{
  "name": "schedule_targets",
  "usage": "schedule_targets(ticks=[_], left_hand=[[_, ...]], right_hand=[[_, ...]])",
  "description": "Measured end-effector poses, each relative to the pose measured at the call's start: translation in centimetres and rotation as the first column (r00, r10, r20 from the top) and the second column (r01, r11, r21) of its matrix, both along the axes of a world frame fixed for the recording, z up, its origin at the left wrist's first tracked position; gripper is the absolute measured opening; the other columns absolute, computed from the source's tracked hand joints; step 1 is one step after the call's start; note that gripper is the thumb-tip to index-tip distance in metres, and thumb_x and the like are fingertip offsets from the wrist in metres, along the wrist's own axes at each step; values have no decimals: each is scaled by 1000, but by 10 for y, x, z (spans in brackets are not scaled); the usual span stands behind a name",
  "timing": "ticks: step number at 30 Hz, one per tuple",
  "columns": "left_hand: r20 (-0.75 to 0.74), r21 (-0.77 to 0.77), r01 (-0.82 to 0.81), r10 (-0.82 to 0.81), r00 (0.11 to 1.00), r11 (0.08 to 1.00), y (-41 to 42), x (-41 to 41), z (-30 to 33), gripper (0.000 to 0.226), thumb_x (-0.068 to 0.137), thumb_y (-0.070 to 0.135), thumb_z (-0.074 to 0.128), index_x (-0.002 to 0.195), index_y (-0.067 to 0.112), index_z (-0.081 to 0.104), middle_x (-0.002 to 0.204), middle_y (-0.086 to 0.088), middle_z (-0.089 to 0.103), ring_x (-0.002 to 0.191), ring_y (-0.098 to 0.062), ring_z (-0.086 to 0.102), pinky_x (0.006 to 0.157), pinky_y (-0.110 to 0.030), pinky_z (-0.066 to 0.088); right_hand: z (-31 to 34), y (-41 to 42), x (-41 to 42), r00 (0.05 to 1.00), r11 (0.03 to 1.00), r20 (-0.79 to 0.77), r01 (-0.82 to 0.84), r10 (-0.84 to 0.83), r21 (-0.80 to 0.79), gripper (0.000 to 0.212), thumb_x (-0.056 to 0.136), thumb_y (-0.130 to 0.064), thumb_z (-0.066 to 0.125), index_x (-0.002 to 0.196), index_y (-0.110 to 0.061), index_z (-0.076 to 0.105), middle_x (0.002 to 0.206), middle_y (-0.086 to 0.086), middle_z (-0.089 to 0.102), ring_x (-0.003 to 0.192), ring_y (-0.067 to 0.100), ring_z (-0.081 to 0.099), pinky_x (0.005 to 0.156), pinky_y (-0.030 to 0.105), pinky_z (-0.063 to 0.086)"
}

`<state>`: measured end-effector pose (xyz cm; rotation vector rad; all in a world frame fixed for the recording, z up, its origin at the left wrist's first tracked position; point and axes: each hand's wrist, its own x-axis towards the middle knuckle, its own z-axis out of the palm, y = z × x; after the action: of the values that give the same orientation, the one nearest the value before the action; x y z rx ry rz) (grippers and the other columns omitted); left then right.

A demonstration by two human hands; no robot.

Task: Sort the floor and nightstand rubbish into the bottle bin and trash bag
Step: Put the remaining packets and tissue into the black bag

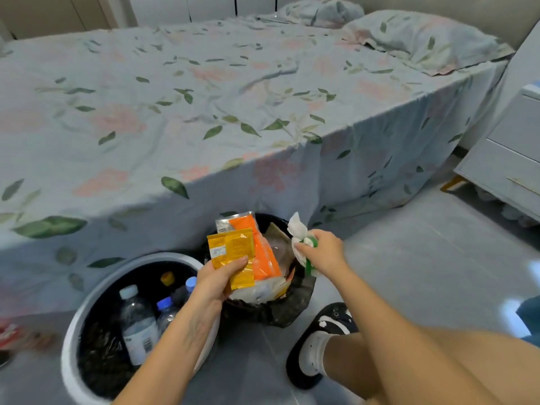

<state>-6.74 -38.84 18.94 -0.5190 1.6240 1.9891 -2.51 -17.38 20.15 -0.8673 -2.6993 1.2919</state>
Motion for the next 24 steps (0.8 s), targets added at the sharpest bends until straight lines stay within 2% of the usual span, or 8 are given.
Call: schedule_targets(ticks=[2,8,11,13,16,19,22,24], left_hand=[[0,-4,-14,14,1000,1000,-7,0,-2,45,76,8,77,119,8,62,106,-13,72,89,-26,69,71,-36,56],[12,-2,-10,10,1000,1000,-14,-6,-6,47,75,8,77,119,6,63,105,-13,73,85,-25,70,59,-30,56],[18,3,23,-23,1000,1000,-12,-6,-7,44,77,8,76,119,8,62,102,-11,73,86,-24,70,63,-32,56],[14,5,41,-41,999,999,-9,-5,-7,39,79,8,74,117,9,62,98,-9,73,83,-22,70,61,-31,57],[41,23,44,-45,998,999,-3,-2,-8,38,80,9,73,117,9,62,97,-9,73,82,-21,70,56,-28,57],[50,32,71,-72,996,997,5,0,-10,43,78,11,74,119,9,62,102,-11,72,86,-23,70,63,-31,56],[26,19,101,-101,995,995,13,4,-9,31,84,17,71,114,12,63,99,-8,72,85,-22,69,67,-32,54],[17,-29,97,-97,995,995,14,6,-9,24,88,23,67,111,16,62,95,-4,71,81,-18,67,63,-29,51]], right_hand=[[-7,-2,-6,998,993,16,-54,52,105,29,84,-26,68,110,-13,65,107,8,67,104,27,58,76,27,40],[-24,-23,-31,992,986,-46,-109,115,129,28,85,-26,68,109,-17,59,107,6,65,98,26,59,70,27,40],[-31,-39,-41,978,979,-50,-203,201,-25,41,82,-33,69,120,-19,58,118,3,62,110,20,57,85,29,47],[-32,-42,-41,979,974,-64,-198,192,-111,52,83,-40,68,128,-17,55,128,1,57,118,17,52,97,29,43],[-22,-38,-34,992,944,-104,-98,68,-316,44,88,-40,62,124,-14,59,121,0,62,112,14,57,92,25,45],[-9,-26,-25,997,702,11,-42,71,-710,42,88,-39,64,121,-14,58,109,7,69,100,23,68,84,33,56],[-7,-21,-16,946,670,84,-157,313,-726,30,88,-28,67,114,-14,61,104,3,69,94,19,68,79,32,57],[-9,-22,-17,962,738,61,-161,265,-656,24,88,-23,67,109,-12,64,107,9,70,97,24,69,84,37,57]])
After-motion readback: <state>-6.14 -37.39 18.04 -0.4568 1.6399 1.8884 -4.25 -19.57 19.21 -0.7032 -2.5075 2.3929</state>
